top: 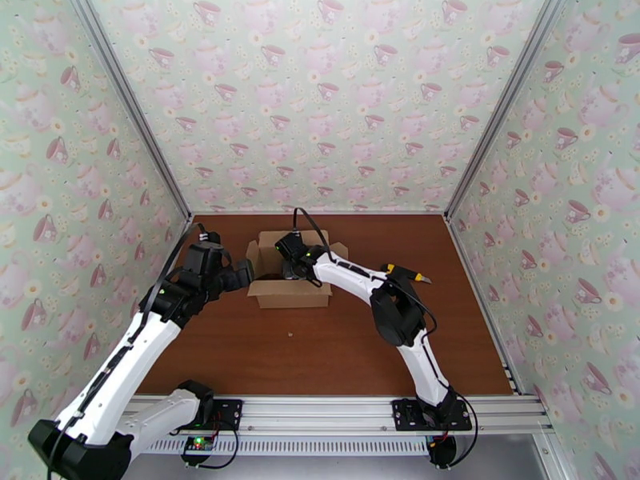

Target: Unpack the express box

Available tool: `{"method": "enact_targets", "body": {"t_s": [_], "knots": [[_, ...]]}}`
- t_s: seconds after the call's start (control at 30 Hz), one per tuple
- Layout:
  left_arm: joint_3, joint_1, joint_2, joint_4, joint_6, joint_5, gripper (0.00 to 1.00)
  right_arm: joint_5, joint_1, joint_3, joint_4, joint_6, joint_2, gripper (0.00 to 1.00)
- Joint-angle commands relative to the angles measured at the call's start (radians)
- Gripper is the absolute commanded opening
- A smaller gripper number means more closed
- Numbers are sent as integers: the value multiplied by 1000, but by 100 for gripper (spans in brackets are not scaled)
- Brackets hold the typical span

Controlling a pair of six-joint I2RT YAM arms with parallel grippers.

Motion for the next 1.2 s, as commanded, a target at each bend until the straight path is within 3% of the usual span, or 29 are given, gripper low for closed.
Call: {"method": "enact_targets", "body": {"t_s": [0.0,1.17], "knots": [[-12,6,-18,-1,8,12,100,-34,14,-28,-80,13,-22,0],[-25,11,-17,22,-8,16,100,69,7,105,-97,-73,-318,0]]}}
